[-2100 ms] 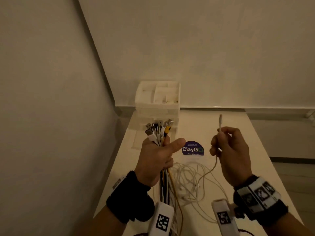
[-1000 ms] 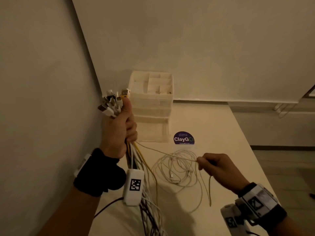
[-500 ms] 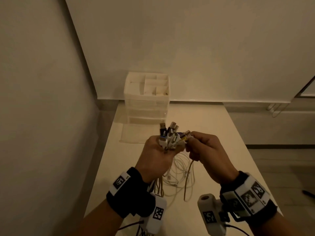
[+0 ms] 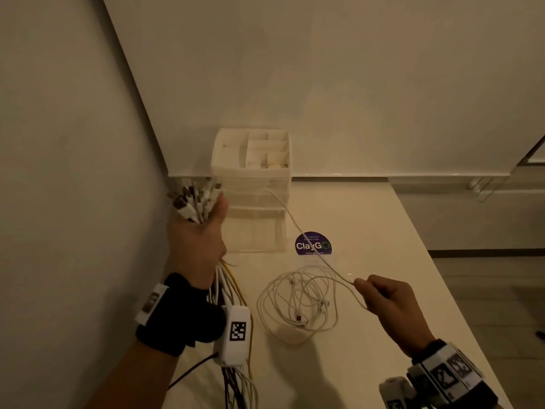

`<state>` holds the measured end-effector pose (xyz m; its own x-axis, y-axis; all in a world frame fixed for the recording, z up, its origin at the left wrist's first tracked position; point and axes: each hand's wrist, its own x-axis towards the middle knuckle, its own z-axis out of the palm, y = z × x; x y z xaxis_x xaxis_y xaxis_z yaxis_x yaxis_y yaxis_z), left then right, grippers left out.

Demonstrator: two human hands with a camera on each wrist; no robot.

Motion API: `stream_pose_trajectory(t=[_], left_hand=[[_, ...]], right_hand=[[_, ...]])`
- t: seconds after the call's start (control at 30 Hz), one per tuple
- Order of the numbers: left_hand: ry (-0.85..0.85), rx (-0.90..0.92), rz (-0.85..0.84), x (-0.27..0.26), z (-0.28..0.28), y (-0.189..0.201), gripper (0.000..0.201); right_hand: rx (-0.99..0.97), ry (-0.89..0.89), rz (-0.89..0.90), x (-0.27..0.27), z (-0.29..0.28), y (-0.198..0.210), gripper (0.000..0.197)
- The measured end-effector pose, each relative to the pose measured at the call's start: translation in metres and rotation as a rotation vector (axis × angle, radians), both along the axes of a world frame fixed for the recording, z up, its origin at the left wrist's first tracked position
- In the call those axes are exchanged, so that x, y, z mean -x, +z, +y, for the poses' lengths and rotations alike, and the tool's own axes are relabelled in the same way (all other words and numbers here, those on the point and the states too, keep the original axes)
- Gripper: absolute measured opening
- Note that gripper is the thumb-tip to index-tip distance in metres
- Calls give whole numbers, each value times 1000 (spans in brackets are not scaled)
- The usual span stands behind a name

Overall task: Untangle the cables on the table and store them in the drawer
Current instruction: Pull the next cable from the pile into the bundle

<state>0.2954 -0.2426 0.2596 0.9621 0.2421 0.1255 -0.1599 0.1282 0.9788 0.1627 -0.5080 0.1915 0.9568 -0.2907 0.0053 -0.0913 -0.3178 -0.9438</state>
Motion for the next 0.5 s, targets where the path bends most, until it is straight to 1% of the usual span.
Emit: stream_pose_trajectory(t=[0.03, 0.07, 0.1, 0.17, 0.2, 0.23, 0.27, 0.3, 0.4, 0.43, 0.5], left_hand=[[16, -65, -46, 7, -9, 0, 25], [-27, -119, -95, 15, -18, 2, 15], [-126, -179, -117, 25, -29, 5, 7], [-390, -288, -110, 43, -51, 4, 19], [-511, -320, -107, 48, -61, 1, 21], [-593, -360, -118, 53, -69, 0, 21], [-634, -405, -158, 56, -77, 0, 21], [-650, -428, -170, 59, -81, 2, 22], [-647, -314, -117, 64, -87, 8, 23], [-630, -284, -99, 64, -87, 11, 24], [-542, -259, -90, 58, -82, 12, 23]], right_hand=[[-15, -22, -12, -4, 2, 5, 49], [-33, -34, -25, -8, 4, 10, 48], [-52, -28, -44, -13, 7, 17, 47], [-83, 41, -95, -21, 14, 35, 47], [-89, 81, -128, -25, 18, 44, 45], [-96, 113, -165, -28, 22, 52, 43], [-115, 136, -198, -31, 25, 61, 41], [-147, 150, -217, -34, 26, 68, 39], [-184, 212, -208, -35, 23, 78, 36], [-184, 242, -194, -33, 22, 79, 35], [-206, 288, -166, -29, 17, 72, 38]])
